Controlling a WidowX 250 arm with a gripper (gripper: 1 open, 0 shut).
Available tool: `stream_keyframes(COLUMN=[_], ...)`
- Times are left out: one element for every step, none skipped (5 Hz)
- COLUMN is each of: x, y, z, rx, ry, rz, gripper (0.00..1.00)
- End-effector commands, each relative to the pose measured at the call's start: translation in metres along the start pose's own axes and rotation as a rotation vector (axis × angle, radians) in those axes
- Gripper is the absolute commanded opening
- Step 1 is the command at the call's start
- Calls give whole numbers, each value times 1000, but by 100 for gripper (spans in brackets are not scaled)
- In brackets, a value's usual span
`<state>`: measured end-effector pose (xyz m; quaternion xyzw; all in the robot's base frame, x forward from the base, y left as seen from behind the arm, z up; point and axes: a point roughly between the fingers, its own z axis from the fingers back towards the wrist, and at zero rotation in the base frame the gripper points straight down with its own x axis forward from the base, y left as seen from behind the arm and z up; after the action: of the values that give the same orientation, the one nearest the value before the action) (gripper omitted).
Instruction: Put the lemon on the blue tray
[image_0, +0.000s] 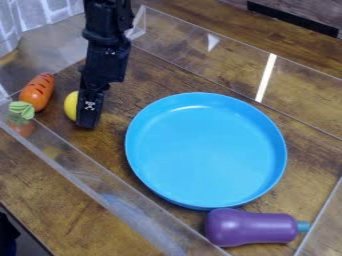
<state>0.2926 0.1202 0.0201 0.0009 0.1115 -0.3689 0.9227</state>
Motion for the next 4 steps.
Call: stream_keyframes(x=[-11,-12,-13,-14], y=[6,7,7,8], z=[0,2,3,4], rx=[-4,-5,-5,-6], ry=[-2,0,2,4], rz=[43,52,61,69], gripper=[0,0,0,0])
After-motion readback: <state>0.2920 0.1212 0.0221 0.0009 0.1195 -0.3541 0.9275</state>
